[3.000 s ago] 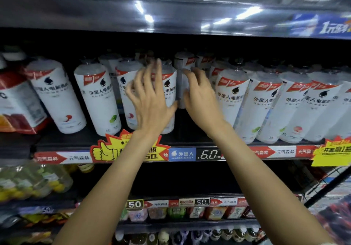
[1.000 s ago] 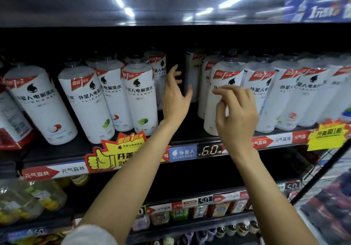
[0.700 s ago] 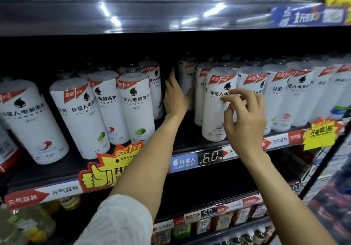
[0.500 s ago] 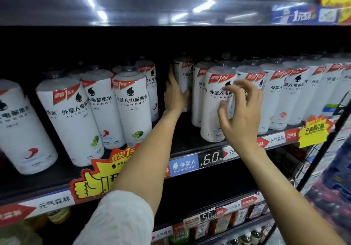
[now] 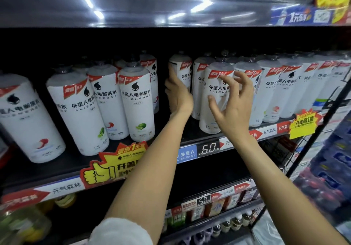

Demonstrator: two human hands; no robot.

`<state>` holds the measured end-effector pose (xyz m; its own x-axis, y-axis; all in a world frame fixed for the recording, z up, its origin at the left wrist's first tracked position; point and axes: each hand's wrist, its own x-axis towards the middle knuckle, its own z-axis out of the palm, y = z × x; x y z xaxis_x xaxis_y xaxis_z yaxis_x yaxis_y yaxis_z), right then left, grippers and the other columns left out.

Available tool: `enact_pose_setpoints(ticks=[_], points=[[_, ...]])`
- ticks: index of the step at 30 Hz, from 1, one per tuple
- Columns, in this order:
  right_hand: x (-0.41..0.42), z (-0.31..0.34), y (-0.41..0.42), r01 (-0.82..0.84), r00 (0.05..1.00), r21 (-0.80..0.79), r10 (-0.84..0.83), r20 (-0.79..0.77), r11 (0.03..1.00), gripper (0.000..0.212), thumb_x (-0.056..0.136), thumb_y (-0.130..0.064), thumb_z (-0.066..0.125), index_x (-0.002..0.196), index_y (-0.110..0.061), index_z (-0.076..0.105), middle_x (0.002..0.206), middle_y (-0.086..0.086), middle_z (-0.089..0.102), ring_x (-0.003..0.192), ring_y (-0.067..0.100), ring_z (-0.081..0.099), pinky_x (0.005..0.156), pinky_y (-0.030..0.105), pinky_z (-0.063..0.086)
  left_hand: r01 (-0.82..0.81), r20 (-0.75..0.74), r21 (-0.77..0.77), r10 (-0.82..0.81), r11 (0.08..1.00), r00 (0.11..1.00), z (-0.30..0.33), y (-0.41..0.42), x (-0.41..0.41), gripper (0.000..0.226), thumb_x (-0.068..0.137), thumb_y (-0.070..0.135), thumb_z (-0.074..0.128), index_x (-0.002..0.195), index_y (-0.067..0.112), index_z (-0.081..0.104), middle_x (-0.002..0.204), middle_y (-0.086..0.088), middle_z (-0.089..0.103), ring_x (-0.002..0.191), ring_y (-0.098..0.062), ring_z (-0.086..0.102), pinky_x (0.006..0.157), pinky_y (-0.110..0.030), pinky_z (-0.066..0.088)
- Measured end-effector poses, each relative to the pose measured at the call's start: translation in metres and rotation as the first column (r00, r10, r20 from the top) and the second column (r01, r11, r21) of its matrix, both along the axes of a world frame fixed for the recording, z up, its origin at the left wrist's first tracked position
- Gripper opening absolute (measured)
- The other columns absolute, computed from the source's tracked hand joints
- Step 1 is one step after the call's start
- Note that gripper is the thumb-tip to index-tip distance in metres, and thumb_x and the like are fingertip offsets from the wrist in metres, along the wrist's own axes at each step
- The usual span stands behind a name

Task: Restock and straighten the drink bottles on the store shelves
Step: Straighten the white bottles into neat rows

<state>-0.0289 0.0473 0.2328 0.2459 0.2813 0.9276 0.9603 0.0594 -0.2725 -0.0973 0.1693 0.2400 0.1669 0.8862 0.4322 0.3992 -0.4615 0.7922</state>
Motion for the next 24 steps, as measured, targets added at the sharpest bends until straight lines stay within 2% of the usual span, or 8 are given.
enact_pose_setpoints(ticks=[3, 6, 9, 11, 13, 17, 22, 24], points=[[-0.002, 0.001, -0.002, -0.045, 0.998, -0.006, 0.044, -0.044, 0.999, 0.046, 0.084, -0.026, 0.066, 0.125, -0.012, 0.049, 0.132, 0.021, 0.04, 0.123, 0.028, 0.039, 0.102, 0.035, 0.039, -0.038, 0.011, 0.0, 0.038, 0.999, 0.999, -0.003, -0.018, -0.002, 0.093, 0.09, 0.007, 0.056, 0.151, 0.026, -0.011, 0.146, -0.02, 0.026, 0.127, -0.038, 0.037, 0.1, -0.05, 0.039], [-0.001, 0.001, -0.006, -0.088, 0.994, -0.014, 0.087, -0.063, 0.996, 0.047, 0.085, -0.024, 0.065, 0.126, -0.009, 0.05, 0.133, 0.021, 0.039, 0.123, 0.025, 0.037, 0.102, 0.03, 0.037, -0.07, 0.02, 0.024, 0.069, 0.997, 0.997, -0.005, -0.032, -0.007, 0.092, 0.09, 0.005, 0.056, 0.152, 0.02, -0.01, 0.148, -0.021, 0.025, 0.129, -0.039, 0.036, 0.104, -0.046, 0.034], [0.001, 0.0, -0.008, -0.115, 0.99, -0.015, 0.113, -0.084, 0.993, 0.047, 0.085, -0.021, 0.065, 0.127, -0.009, 0.049, 0.135, 0.02, 0.039, 0.124, 0.022, 0.036, 0.104, 0.021, 0.031, -0.009, 0.043, 0.049, 0.007, 0.999, 0.999, -0.007, -0.039, -0.017, 0.091, 0.09, 0.003, 0.056, 0.152, 0.019, -0.009, 0.149, -0.022, 0.024, 0.133, -0.038, 0.034, 0.108, -0.045, 0.032], [0.001, -0.001, -0.008, -0.106, 0.991, -0.008, 0.105, -0.086, 0.994, 0.047, 0.084, -0.021, 0.066, 0.127, -0.011, 0.048, 0.134, 0.021, 0.04, 0.122, 0.022, 0.037, 0.104, 0.016, 0.027, 0.046, 0.11, 0.048, -0.051, 0.998, 0.993, -0.005, -0.038, -0.023, 0.092, 0.088, 0.008, 0.063, 0.153, 0.019, -0.001, 0.149, -0.02, 0.027, 0.134, -0.035, 0.036, 0.108, -0.044, 0.036], [0.001, -0.001, -0.007, -0.09, 0.993, -0.004, 0.089, -0.083, 0.996, 0.049, 0.083, -0.022, 0.067, 0.126, -0.015, 0.046, 0.133, 0.02, 0.042, 0.12, 0.023, 0.038, 0.102, 0.013, 0.025, 0.025, 0.15, 0.054, -0.032, 0.998, 0.988, 0.002, -0.037, -0.026, 0.096, 0.081, 0.022, 0.075, 0.151, 0.014, 0.011, 0.146, -0.02, 0.032, 0.131, -0.034, 0.04, 0.104, -0.043, 0.039], [0.005, 0.0, -0.002, -0.065, 0.993, 0.01, 0.066, -0.1, 0.998, 0.053, 0.081, -0.026, 0.072, 0.125, -0.019, 0.042, 0.128, 0.019, 0.045, 0.116, 0.023, 0.041, 0.099, 0.012, 0.026, -0.081, 0.141, 0.106, 0.066, 0.991, 0.988, 0.014, -0.027, -0.026, 0.092, 0.072, 0.033, 0.082, 0.142, 0.008, 0.028, 0.139, -0.017, 0.041, 0.126, -0.032, 0.044, 0.099, -0.047, 0.043], [0.001, -0.004, 0.001, -0.069, 0.991, 0.008, 0.069, -0.114, 0.998, 0.057, 0.08, -0.024, 0.072, 0.126, -0.02, 0.04, 0.131, 0.02, 0.043, 0.118, 0.024, 0.039, 0.099, 0.011, 0.025, -0.012, 0.107, 0.085, 0.003, 0.996, 0.994, 0.016, -0.021, -0.035, 0.087, 0.079, 0.034, 0.077, 0.144, 0.009, 0.026, 0.142, -0.015, 0.044, 0.127, -0.031, 0.047, 0.1, -0.046, 0.043], [-0.002, -0.004, 0.001, -0.049, 0.993, 0.026, 0.052, -0.106, 0.998, 0.053, 0.082, -0.024, 0.07, 0.126, -0.018, 0.041, 0.132, 0.021, 0.042, 0.116, 0.025, 0.039, 0.098, 0.016, 0.029, 0.011, 0.069, 0.076, -0.016, 0.997, 0.997, 0.022, -0.032, -0.037, 0.085, 0.085, 0.033, 0.071, 0.148, 0.006, 0.022, 0.145, -0.016, 0.041, 0.132, -0.03, 0.043, 0.105, -0.039, 0.039]])
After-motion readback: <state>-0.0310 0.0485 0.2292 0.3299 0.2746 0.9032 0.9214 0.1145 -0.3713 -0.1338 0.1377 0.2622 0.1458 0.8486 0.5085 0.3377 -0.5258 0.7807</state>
